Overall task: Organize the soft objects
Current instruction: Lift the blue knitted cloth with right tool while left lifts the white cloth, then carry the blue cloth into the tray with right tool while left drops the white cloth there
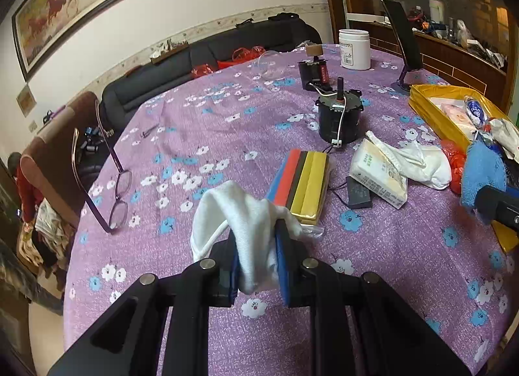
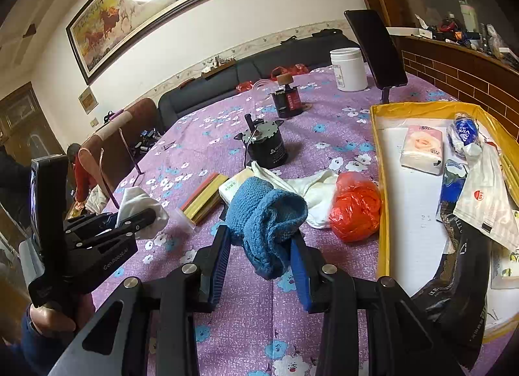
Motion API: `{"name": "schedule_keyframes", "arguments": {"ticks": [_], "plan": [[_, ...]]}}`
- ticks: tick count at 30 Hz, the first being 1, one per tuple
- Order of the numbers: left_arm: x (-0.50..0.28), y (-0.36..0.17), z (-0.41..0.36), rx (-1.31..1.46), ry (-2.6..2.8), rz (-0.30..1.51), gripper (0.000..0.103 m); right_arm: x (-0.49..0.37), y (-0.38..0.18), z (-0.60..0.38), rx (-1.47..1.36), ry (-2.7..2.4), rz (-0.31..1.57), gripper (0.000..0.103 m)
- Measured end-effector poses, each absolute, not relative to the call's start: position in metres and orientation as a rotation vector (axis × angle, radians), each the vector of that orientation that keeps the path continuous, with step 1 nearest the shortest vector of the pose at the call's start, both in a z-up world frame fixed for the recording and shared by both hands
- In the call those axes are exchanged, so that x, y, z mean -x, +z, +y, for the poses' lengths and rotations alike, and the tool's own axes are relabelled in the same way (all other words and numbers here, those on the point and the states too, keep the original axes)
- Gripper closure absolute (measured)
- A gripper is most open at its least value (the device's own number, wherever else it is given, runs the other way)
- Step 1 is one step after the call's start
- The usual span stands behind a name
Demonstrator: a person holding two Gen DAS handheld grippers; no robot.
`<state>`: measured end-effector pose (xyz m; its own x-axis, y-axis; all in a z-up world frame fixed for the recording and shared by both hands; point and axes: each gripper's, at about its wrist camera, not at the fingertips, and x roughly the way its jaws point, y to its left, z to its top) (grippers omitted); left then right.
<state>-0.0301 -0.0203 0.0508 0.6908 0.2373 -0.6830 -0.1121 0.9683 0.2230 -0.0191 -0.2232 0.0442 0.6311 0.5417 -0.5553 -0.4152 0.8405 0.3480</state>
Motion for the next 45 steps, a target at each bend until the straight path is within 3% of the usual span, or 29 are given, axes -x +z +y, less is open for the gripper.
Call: {"name": "schedule_keyframes", "arguments": {"ticks": [27, 45], "plan": [[0.026, 0.071, -0.056, -0.263, 0.197, 0.717, 0.085, 0.02, 0.07, -0.274, -0.259, 0.468, 0.613, 0.064], [0.002, 0.092, -0.168, -0.266, -0.122, 0.721, 0.083, 0.018, 0.08, -0.398, -0.41, 0.236, 0.541, 0.064]]}}
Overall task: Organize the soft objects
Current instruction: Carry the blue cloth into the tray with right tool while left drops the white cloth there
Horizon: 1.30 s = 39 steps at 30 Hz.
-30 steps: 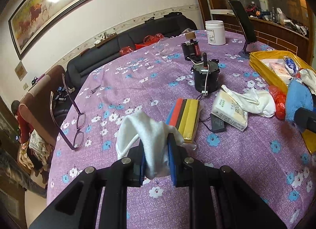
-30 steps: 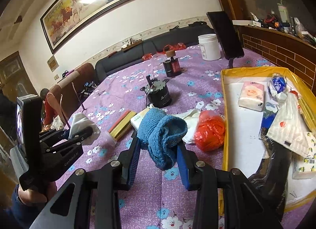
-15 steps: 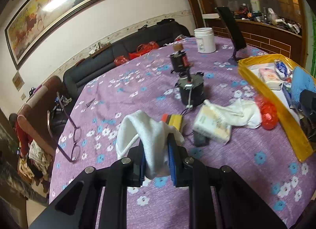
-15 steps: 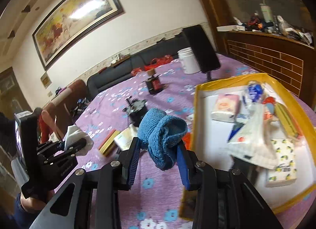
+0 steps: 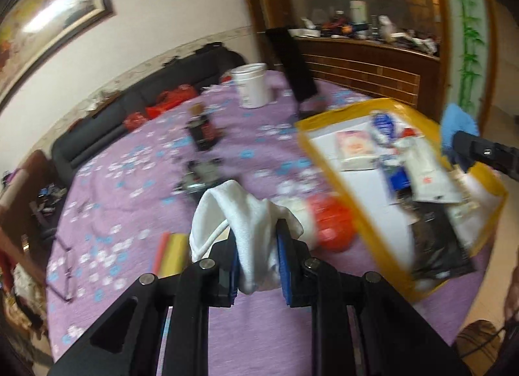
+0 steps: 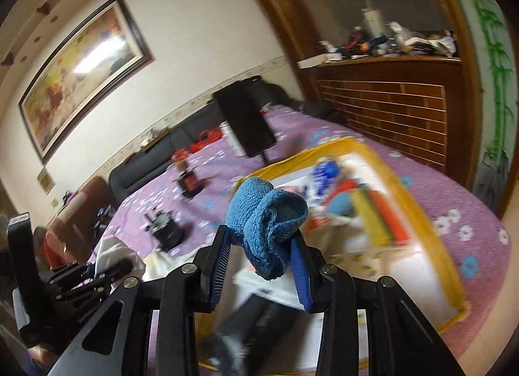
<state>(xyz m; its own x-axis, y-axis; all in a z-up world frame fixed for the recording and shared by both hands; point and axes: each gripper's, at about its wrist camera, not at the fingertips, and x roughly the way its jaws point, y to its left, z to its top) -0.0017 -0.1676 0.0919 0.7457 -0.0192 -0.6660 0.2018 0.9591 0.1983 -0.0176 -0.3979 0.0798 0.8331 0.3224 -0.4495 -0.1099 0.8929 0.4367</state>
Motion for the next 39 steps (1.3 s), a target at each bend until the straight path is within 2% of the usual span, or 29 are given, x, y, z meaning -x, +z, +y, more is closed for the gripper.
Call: {"name": "schedule_keyframes", "arguments": {"ticks": [7, 14, 23, 26, 30, 32, 34, 39], "plan": [[-0.017, 0.084, -0.219, -0.22, -0.305, 0.779, 0.083, 0.007, 0.07, -0.434, -0.445, 0.157, 0.585, 0.064], [-0.048, 0.055, -0.257, -0.205, -0.407, 0.892, 0.083, -0.008, 0.051, -0.444, -0.436, 0.119, 0.678, 0.064], [-0.079, 0.037, -0.281, -0.196, -0.432, 0.952, 0.083, -0.036, 0.044, -0.441, -0.364, 0.092, 0.739, 0.064], [-0.081, 0.036, -0.284, -0.193, -0.437, 0.952, 0.082, -0.043, 0.043, -0.441, -0.36, 0.085, 0.746, 0.06], [-0.081, 0.036, -0.285, -0.194, -0.44, 0.949, 0.061, -0.046, 0.043, -0.443, -0.36, 0.073, 0.742, 0.055], [-0.081, 0.038, -0.284, -0.19, -0.441, 0.947, 0.058, -0.044, 0.045, -0.446, -0.368, 0.071, 0.732, 0.053], [-0.081, 0.04, -0.283, -0.179, -0.441, 0.948, 0.05, -0.042, 0.047, -0.448, -0.374, 0.069, 0.726, 0.048], [-0.078, 0.048, -0.28, -0.17, -0.441, 0.933, 0.047, -0.034, 0.056, -0.452, -0.385, 0.062, 0.696, 0.046]]}}
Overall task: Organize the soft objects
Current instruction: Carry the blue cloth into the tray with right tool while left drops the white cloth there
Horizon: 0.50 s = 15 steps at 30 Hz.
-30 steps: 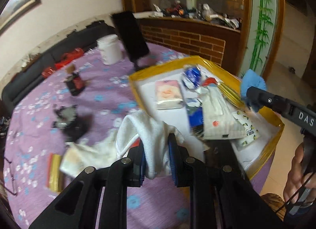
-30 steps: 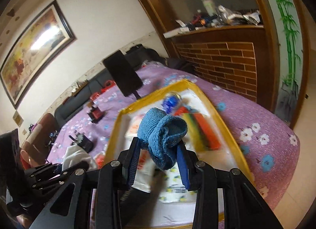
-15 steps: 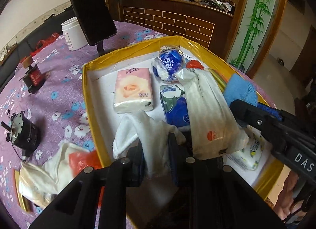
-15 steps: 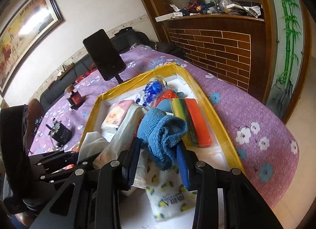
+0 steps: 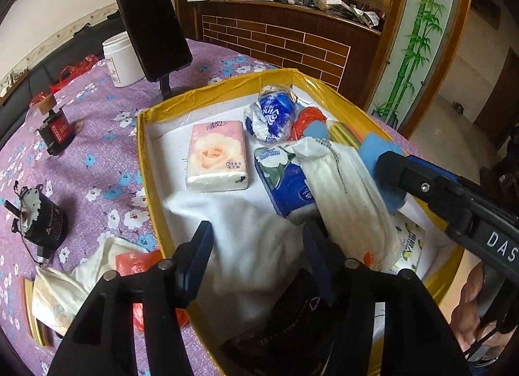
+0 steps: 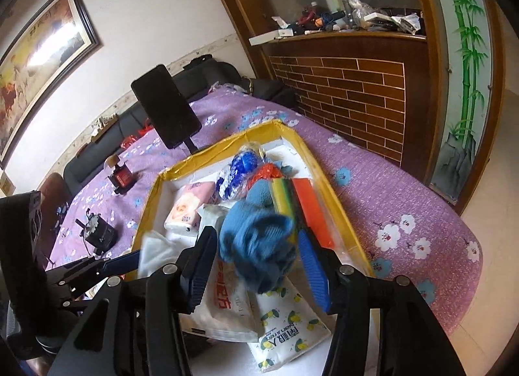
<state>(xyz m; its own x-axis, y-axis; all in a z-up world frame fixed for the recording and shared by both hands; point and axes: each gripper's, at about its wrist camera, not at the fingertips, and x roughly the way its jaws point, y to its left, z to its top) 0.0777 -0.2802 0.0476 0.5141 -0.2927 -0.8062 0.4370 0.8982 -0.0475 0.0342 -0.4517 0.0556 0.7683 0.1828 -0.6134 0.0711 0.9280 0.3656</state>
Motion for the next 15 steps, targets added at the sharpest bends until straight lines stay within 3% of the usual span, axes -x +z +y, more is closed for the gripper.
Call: {"name": "schedule_keyframes", "arguments": {"ticks": [15], "plan": [[-0.05, 0.077, -0.24, -0.1, -0.419, 0.881, 0.045, -0.004, 0.079, -0.419, -0.366, 0.141, 0.651, 0.046]]}}
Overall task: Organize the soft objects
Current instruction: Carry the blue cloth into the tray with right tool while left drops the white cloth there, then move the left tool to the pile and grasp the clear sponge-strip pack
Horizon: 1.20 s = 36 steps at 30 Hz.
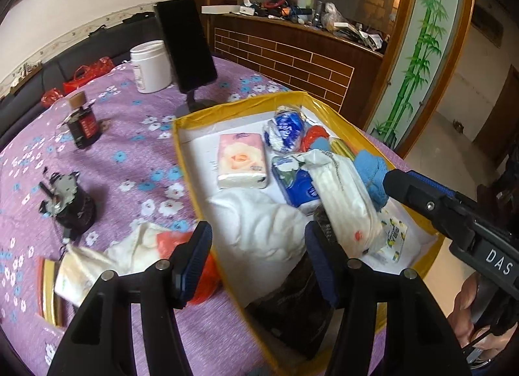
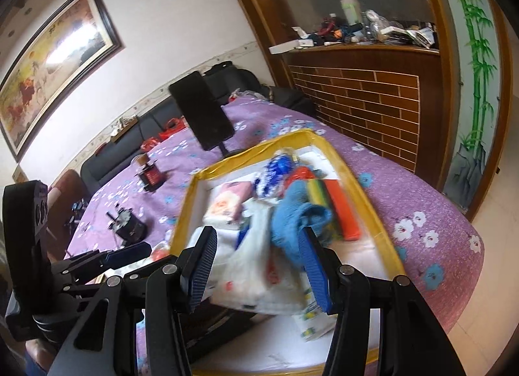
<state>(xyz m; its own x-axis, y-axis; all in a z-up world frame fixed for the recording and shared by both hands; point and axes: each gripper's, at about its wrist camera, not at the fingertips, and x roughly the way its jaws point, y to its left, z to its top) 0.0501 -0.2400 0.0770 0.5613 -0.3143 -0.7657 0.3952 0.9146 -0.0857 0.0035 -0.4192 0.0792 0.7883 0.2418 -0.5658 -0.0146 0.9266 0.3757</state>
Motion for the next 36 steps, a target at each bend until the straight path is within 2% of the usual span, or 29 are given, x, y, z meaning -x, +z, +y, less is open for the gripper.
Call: {"name": "schedule_keyframes", "arguments": {"ticks": [11, 15, 20, 22, 25, 31, 36], "plan": [[-0.024, 0.091, -0.164, -0.063, -0.347, 0.845, 0.044, 0.006, 0.087, -0.353, -0.276, 0.249, 0.676, 0.046], [-0.015, 0.094, -0.118, -0.046, -0.267, 0.832, 0.038, 0.006, 0.084, -0.33, -0.244, 0.287, 0.693, 0.046], [-0.014, 0.085, -0.052, 0.005, -0.149, 0.857, 0.035, 0.005, 0.08, -0.309, -0.221, 0.326, 0.718, 0.046], [-0.017, 0.075, -0.033, 0.011, -0.118, 0.9, 0.022, 0.006, 0.078, -0.3, -0.209, 0.344, 0.727, 0.046], [-0.027, 0.059, -0.01, 0.008, -0.068, 0.953, 0.019, 0.008, 0.077, -0.289, -0.192, 0.368, 0.735, 0.046], [-0.057, 0.032, -0.009, -0.038, -0.073, 1.06, 0.019, 0.011, 0.074, -0.275, -0.168, 0.399, 0.743, 0.046], [-0.069, 0.017, -0.025, -0.143, -0.028, 1.043, 0.019, 0.011, 0.071, -0.268, -0.193, 0.473, 0.778, 0.046]]}}
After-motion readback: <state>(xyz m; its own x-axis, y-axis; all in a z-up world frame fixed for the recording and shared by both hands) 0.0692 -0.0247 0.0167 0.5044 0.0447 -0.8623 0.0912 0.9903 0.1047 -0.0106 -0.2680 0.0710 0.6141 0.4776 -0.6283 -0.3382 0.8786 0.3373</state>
